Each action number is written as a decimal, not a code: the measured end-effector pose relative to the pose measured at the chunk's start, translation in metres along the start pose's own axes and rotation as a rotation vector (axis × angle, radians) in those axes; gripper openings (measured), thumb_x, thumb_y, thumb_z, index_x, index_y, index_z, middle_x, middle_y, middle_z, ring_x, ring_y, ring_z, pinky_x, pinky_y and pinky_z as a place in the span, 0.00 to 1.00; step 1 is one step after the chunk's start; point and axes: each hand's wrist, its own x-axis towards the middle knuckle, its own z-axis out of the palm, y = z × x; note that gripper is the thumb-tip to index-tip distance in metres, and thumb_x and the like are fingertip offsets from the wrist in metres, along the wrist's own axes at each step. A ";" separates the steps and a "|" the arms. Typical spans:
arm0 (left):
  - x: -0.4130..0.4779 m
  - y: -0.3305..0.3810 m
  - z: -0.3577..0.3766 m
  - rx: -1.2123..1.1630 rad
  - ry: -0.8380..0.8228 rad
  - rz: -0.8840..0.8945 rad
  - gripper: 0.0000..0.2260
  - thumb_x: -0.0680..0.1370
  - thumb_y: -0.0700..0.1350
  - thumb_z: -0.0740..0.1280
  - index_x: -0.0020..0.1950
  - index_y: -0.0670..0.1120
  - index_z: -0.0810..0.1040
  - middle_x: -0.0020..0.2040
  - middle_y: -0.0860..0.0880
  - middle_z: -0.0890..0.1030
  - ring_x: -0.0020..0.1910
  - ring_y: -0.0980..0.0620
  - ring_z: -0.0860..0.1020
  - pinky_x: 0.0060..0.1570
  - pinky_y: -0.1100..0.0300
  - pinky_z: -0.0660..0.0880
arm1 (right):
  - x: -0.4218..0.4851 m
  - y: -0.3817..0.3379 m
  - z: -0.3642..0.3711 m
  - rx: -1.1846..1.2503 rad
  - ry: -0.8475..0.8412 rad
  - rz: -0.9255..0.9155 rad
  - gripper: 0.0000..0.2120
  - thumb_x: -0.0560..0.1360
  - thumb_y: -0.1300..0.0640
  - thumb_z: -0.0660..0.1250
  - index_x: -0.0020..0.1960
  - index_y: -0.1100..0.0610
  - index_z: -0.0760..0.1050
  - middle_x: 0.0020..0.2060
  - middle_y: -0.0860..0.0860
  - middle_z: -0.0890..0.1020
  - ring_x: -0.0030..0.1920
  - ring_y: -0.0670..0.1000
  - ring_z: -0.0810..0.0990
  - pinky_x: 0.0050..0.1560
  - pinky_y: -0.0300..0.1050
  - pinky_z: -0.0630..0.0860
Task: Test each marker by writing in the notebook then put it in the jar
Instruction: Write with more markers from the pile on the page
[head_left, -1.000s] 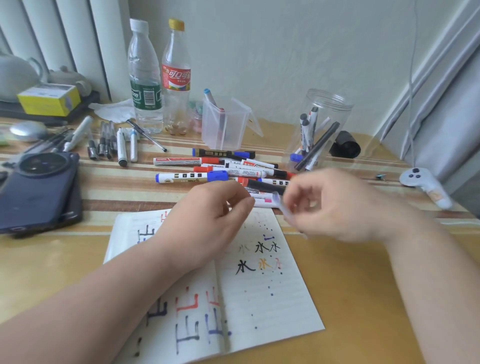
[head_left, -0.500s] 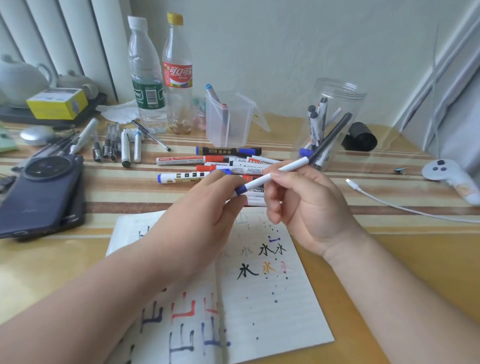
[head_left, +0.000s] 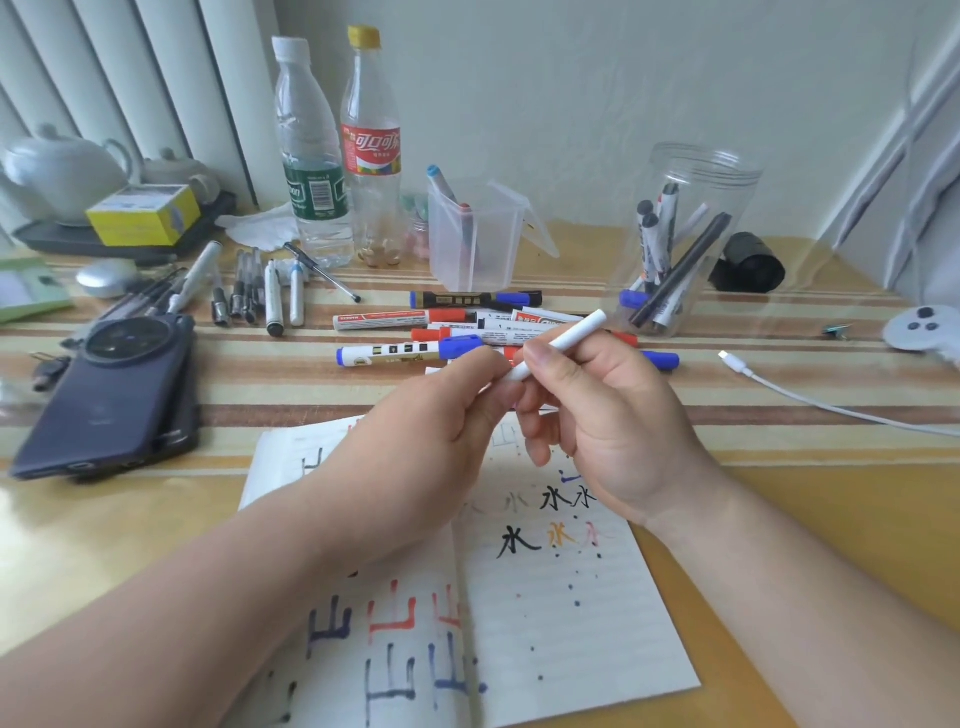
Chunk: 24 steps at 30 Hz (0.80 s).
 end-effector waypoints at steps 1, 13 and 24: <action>0.001 -0.001 0.000 -0.001 0.004 -0.003 0.10 0.83 0.56 0.57 0.47 0.54 0.73 0.34 0.52 0.75 0.31 0.52 0.71 0.33 0.59 0.68 | 0.000 0.000 0.000 -0.008 0.006 -0.009 0.09 0.78 0.55 0.65 0.46 0.60 0.78 0.33 0.55 0.78 0.31 0.53 0.75 0.27 0.44 0.72; 0.009 -0.028 -0.015 -0.467 -0.157 -0.129 0.13 0.74 0.46 0.56 0.57 0.52 0.70 0.35 0.58 0.71 0.34 0.52 0.65 0.38 0.57 0.65 | -0.006 -0.023 -0.002 -0.046 0.203 0.028 0.14 0.80 0.64 0.66 0.39 0.57 0.66 0.23 0.56 0.64 0.21 0.49 0.61 0.23 0.34 0.58; -0.001 -0.018 -0.013 -0.206 -0.144 -0.012 0.15 0.83 0.35 0.54 0.64 0.52 0.63 0.48 0.53 0.81 0.41 0.57 0.83 0.40 0.54 0.81 | -0.063 -0.028 0.012 -0.285 -0.350 0.434 0.02 0.70 0.64 0.73 0.42 0.62 0.82 0.35 0.65 0.82 0.36 0.60 0.84 0.39 0.54 0.83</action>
